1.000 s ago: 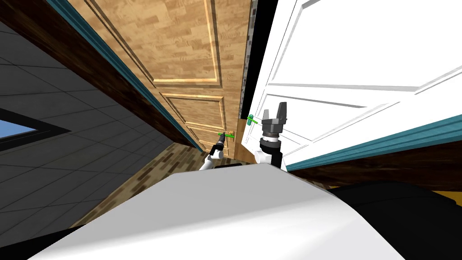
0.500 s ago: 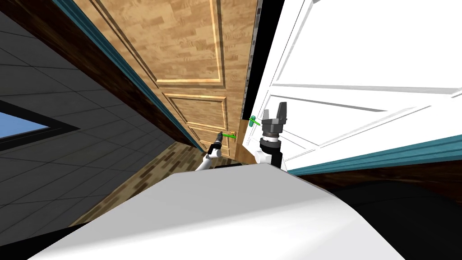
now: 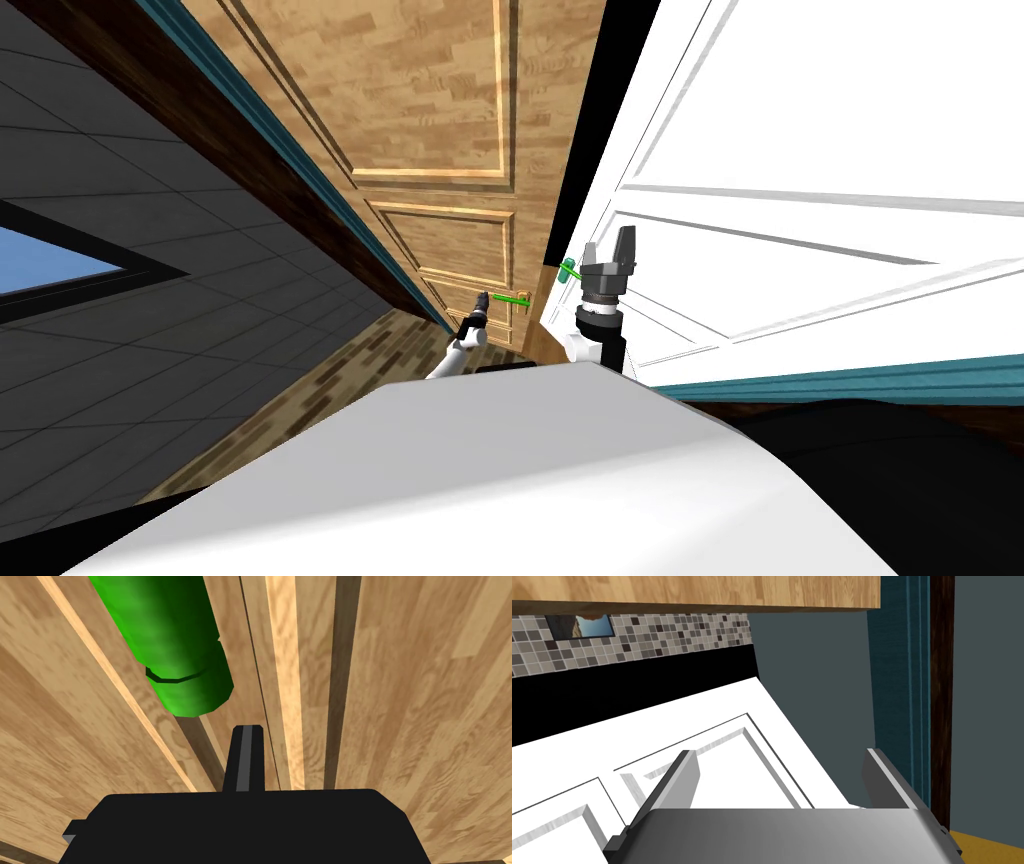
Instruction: Push the door open
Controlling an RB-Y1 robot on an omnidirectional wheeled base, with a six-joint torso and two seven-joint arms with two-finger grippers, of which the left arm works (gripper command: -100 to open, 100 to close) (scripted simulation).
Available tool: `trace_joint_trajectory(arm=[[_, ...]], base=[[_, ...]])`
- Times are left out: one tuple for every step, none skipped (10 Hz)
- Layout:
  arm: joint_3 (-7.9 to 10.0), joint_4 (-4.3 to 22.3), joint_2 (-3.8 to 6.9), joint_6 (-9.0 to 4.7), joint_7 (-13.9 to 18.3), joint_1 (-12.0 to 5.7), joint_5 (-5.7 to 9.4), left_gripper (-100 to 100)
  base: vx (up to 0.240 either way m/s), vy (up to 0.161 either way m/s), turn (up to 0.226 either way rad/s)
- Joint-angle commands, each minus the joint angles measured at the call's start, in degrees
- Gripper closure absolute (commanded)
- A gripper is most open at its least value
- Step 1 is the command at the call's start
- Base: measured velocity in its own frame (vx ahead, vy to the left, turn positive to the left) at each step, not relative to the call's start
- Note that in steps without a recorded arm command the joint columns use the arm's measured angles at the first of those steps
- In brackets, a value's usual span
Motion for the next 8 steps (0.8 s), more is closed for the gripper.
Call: trace_joint_trajectory(arm=[[-0.68,-0.7,0.21,0.51,0.1,0.28,0.24,-100],[-1.25,-1.0,0.16,0.7,0.2,0.37,0.4,-100],[-1.89,-1.3,0.02,0.91,0.3,0.47,0.58,-100],[-2.55,-1.6,-0.21,1.13,0.3,0.57,0.77,-100],[-3.23,-2.0,-0.55,1.35,0.4,0.68,0.97,-100],[-3.89,-2.3,-0.97,1.57,0.5,0.79,1.16,-100],[-4.53,-2.6,-1.47,1.78,0.6,0.89,1.34,-100],[-5.11,-2.9,-2.02,1.97,0.6,0.98,1.51,-100]], base=[[-0.166,0.036,-0.078],[-0.159,0.046,-0.035],[-0.202,0.025,-0.058],[-0.197,-0.001,-0.066],[-0.202,0.005,-0.057],[-0.2,0.013,-0.058],[-0.176,0.021,-0.074],[-0.166,0.024,-0.056]])
